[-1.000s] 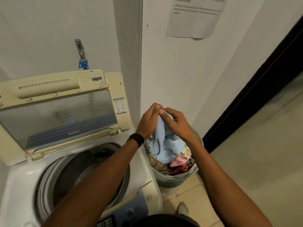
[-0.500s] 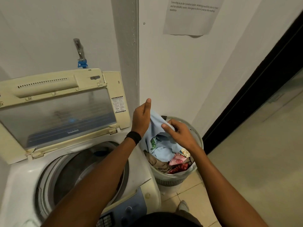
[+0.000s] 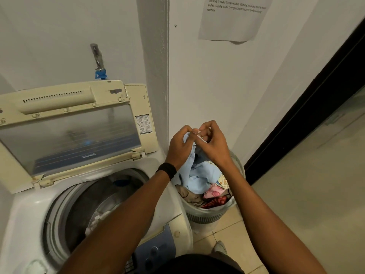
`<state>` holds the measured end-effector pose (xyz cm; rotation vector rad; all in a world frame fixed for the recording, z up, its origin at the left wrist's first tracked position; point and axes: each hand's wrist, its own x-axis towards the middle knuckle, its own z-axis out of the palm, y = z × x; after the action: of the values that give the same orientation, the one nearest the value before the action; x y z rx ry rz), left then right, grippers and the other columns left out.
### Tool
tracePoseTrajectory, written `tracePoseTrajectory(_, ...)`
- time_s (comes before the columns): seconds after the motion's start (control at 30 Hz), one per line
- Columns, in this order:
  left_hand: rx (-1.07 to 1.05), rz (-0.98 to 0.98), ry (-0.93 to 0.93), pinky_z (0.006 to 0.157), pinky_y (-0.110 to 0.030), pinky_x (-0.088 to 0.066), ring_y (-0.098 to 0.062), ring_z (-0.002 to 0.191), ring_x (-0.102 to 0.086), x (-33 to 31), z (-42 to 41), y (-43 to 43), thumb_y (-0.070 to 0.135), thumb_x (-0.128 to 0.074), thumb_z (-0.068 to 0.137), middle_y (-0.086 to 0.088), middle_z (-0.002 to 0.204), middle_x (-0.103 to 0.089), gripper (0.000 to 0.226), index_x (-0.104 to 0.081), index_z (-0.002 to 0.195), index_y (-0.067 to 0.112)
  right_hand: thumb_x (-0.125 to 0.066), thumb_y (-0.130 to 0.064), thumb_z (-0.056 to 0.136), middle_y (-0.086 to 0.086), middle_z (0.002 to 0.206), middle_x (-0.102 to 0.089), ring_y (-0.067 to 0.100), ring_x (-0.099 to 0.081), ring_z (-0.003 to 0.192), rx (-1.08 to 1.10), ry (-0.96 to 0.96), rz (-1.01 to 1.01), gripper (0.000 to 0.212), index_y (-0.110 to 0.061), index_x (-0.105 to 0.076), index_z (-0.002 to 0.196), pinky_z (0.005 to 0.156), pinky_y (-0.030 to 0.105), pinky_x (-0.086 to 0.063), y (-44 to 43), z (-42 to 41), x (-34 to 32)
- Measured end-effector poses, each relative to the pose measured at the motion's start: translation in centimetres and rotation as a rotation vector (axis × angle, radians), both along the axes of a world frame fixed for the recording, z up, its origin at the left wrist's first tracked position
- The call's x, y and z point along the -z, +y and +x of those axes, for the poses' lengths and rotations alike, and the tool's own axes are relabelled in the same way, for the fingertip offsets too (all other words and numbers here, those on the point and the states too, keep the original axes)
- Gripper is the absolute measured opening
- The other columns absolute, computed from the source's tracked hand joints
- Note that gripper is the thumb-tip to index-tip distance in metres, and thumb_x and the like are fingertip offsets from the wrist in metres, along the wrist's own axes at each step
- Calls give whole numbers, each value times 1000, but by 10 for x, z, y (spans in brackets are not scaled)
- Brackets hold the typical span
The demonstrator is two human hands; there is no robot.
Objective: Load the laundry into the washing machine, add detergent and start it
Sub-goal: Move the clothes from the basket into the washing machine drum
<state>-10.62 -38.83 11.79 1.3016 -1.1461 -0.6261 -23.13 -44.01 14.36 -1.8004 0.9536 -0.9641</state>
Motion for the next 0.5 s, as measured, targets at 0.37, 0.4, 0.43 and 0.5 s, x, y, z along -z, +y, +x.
tracePoseTrajectory(0.37,-193,10,67,64,-22,-35,-12,66,-39,-21,16,-8,36,-42,111,-7,70,-39,48,-46,76,4,-56,-51,101,12,80,-60,10,-51,68,-179,301,49,45,-8,-57,87,68,27,-43,6,-23,56)
tracePoseTrajectory(0.4,-193,20,68,64,-18,-35,-11,65,-39,-23,19,-7,33,-42,111,-8,70,-39,45,-46,75,8,-56,-48,102,11,82,-59,12,-52,71,-182,325,39,43,-8,-56,87,70,28,-43,4,-28,65)
tracePoseTrajectory(0.43,-198,28,73,64,-15,-35,-9,64,-39,-22,22,-7,32,-41,111,-8,70,-40,42,-47,74,12,-56,-44,103,10,84,-58,15,-54,76,-173,350,26,39,-9,-56,87,72,30,-43,3,-30,69)
tracePoseTrajectory(0.5,-237,48,94,66,-12,-37,-5,63,-43,-17,28,-9,32,-42,111,-5,70,-45,41,-49,76,13,-52,-40,106,6,89,-57,18,-54,84,-122,365,-14,32,-12,-56,91,75,34,-44,0,-33,71)
